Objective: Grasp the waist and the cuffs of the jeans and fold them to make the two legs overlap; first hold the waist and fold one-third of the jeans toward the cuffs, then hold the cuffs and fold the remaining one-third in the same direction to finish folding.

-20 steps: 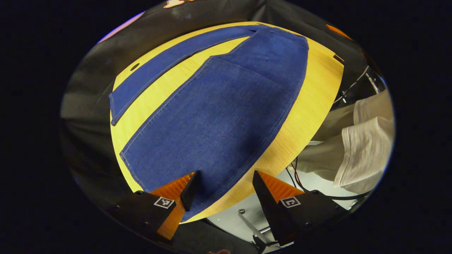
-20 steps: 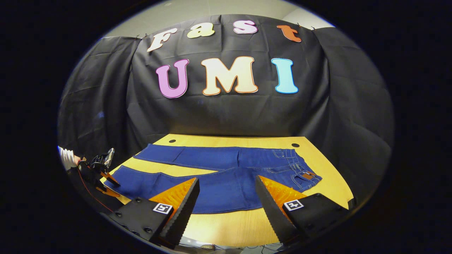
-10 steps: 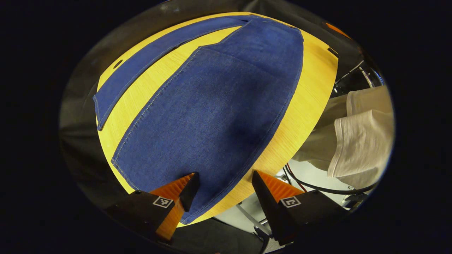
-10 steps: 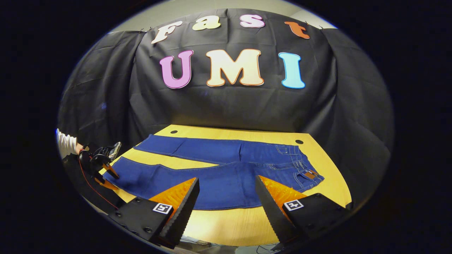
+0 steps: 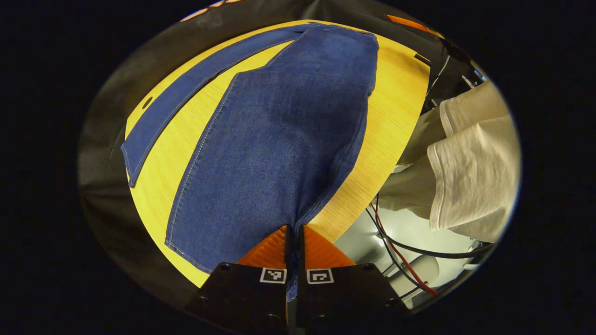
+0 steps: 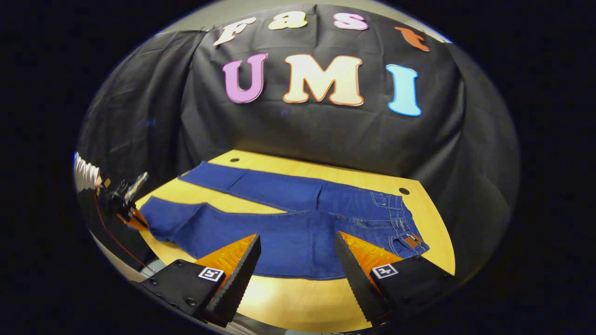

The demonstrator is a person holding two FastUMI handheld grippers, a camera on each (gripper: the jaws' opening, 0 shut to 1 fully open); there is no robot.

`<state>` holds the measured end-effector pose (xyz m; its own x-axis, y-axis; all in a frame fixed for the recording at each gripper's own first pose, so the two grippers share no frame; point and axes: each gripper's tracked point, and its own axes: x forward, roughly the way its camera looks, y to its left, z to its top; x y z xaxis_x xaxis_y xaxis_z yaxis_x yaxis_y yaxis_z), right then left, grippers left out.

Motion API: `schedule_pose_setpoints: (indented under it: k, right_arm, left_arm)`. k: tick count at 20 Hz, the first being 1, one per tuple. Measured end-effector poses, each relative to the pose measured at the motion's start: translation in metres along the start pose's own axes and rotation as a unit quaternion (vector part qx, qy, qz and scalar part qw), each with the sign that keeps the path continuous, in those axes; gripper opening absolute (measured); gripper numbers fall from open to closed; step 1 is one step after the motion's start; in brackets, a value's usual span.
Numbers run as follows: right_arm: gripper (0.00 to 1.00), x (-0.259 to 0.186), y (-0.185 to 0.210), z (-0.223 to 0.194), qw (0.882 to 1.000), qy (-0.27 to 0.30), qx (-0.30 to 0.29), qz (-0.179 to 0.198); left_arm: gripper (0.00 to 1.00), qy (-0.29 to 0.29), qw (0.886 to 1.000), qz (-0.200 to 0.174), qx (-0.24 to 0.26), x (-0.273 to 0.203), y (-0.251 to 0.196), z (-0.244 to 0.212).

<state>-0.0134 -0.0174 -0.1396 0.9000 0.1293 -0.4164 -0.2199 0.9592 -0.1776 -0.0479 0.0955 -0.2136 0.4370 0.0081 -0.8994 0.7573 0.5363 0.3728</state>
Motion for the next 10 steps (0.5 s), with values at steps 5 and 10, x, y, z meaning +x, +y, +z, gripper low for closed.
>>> schedule_pose_setpoints:
  k: [5, 10]
  right_arm:
    - [0.99, 0.026, -0.048, -0.043, 0.986, 0.095, -0.117, 0.071]
    - [1.00, 0.053, -0.095, -0.099, 0.956, 0.194, -0.183, 0.124]
  left_arm:
    - [0.00, 0.036, 0.998, -0.018, -0.044, -0.002, 0.000, 0.003]
    - [0.00, 0.081, 0.994, -0.014, -0.073, -0.003, 0.001, 0.003]
